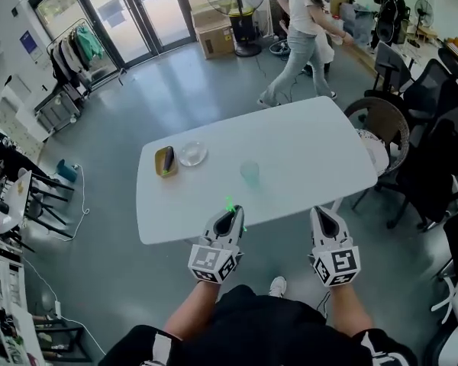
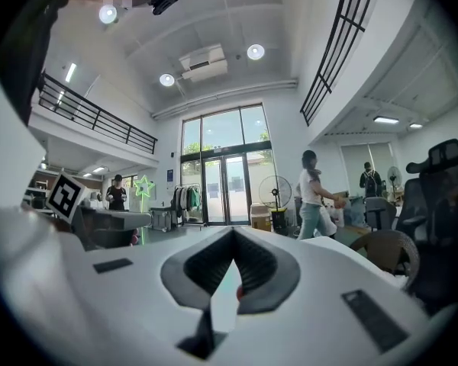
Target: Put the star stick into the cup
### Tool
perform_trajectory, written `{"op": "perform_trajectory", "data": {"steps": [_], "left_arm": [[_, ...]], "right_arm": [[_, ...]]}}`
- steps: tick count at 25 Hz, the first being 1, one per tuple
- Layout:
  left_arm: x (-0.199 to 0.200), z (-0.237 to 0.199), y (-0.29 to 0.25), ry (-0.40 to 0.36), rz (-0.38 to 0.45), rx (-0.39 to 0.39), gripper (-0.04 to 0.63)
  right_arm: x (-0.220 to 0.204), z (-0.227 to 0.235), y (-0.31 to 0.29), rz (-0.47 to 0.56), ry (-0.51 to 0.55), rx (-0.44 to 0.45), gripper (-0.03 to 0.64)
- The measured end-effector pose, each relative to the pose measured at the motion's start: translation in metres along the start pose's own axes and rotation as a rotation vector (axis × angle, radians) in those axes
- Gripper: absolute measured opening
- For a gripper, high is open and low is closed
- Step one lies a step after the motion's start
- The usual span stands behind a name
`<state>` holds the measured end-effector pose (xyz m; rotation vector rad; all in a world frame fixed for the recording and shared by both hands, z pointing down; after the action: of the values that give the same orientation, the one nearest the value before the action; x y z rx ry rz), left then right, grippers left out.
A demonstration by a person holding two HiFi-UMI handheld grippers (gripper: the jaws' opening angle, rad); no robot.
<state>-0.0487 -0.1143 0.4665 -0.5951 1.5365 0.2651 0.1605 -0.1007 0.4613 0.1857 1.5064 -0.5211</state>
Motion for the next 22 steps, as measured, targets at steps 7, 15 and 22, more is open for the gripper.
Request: {"op": "perform_trajectory", "data": {"steps": [7,15,22], "left_arm": [[0.003,-0.022,-0.020,0.012,0.008,0.034,0.026],[0.005,-0.056,-0.059,0.031,0.006,0.036,0.026],[0.008,-0.083,-0.106,0.040,-0.006,0.017,0.026]], "right_arm": [[-0.004,-0.003,-0.029,-0.023,0.010,0.059,0.005],[0.002,0.003,-0.078,-0.056,0.054,0.100,0.005],[0.019,0.008,-0.133,-0.067,0.091,0.118,0.005]]}}
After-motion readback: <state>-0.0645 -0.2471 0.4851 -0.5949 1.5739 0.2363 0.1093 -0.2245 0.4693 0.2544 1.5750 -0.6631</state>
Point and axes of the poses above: the fingertips, and each gripper's own axes: y backward along the fingers, z to its right, x out of its top, the point moved 1 cm from there along y, backward along the fingers, and after that the axes turned 9 degrees about -z, right-handed, at the moved point
